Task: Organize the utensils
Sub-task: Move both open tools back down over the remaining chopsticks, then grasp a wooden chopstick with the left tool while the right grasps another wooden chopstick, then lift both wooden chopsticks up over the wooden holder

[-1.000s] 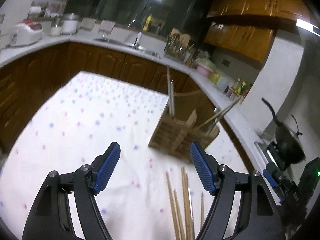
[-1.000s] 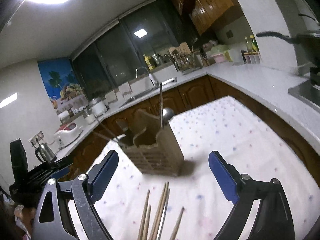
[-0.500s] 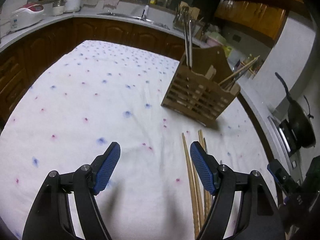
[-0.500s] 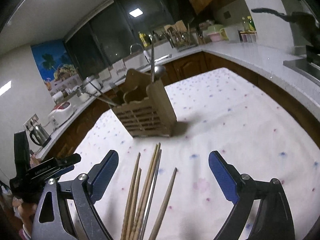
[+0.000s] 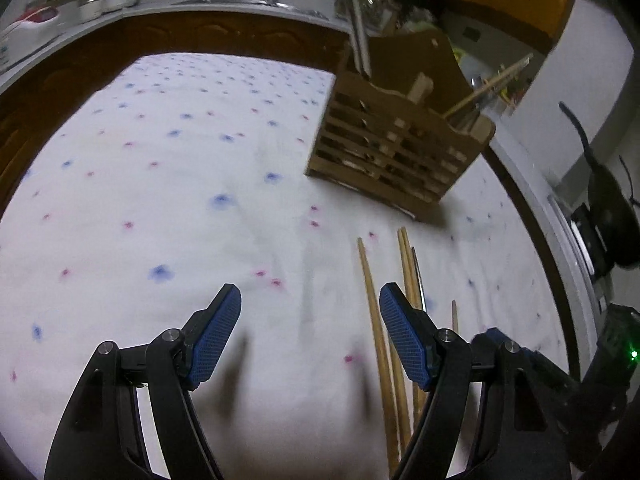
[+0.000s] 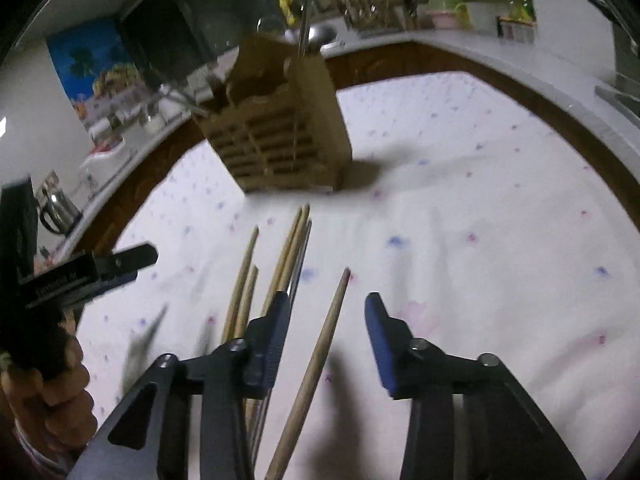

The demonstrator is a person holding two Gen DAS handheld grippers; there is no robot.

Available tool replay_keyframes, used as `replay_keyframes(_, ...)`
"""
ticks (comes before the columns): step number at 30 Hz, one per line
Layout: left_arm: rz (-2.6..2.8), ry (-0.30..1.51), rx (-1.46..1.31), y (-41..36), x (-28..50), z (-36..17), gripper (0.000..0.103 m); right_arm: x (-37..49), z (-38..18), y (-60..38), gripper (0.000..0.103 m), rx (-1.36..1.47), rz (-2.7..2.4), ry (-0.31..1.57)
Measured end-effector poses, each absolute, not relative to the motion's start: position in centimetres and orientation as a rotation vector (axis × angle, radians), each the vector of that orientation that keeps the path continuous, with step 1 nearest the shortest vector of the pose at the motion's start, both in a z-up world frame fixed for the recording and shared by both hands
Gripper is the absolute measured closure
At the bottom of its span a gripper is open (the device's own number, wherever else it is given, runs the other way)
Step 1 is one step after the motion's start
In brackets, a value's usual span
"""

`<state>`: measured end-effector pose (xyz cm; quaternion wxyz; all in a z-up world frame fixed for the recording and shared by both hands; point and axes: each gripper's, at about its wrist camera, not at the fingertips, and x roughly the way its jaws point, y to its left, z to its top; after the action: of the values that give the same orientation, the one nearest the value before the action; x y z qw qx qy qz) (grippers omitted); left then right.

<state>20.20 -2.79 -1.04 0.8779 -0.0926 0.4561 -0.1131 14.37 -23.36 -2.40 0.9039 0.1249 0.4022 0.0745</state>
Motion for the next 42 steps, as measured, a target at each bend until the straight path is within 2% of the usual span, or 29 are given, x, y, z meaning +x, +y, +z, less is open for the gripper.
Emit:
replay_keyframes(2,-0.255,0.969,-0.178,-3.7,21.0,-1.3,0.044,14.9,-3.1,-23.1,0.072,0.246,0.153,0.86)
replay_keyframes(5,-0.273,1.005,-0.134,-5.7,22.7,-2.1,0.053,15.4,-3.7,-22.9,0.078,0.229,0.148,0.89)
replay_keyframes(7,-0.286,1.03,-0.113,-6.6,23.6,-2.6,0.059,15.8,-4.2,-22.7,0.088,0.212,0.14,0.912)
replay_keyframes(13,-0.318,1.092,-0.033,-9.0,25.1,-4.4,0.077,16.4,-4.3,-23.2,0.096,0.193,0.135,0.913)
replay_keyframes(16,-0.319,1.082,0.047,-9.8,24.6,-4.5,0.078,17.1,-4.2,-23.4,0.096,0.202,0.131,0.918)
replay_keyframes(22,-0.345,1.058,0.116,-9.9,23.5,-4.5,0.093,18.2,-4.3,-22.8,0.095,0.171,0.143,0.923)
replay_keyframes(32,-0.377,1.044,-0.038,-6.8,21.7,-3.6,0.098,17.7,-3.8,-23.2,0.097,0.212,0.168,0.908)
replay_keyframes(42,-0.418,0.899,-0.138,-3.2,17.2,3.1,0.098,14.3,2.8,-23.3,0.098,0.255,0.228,0.739)
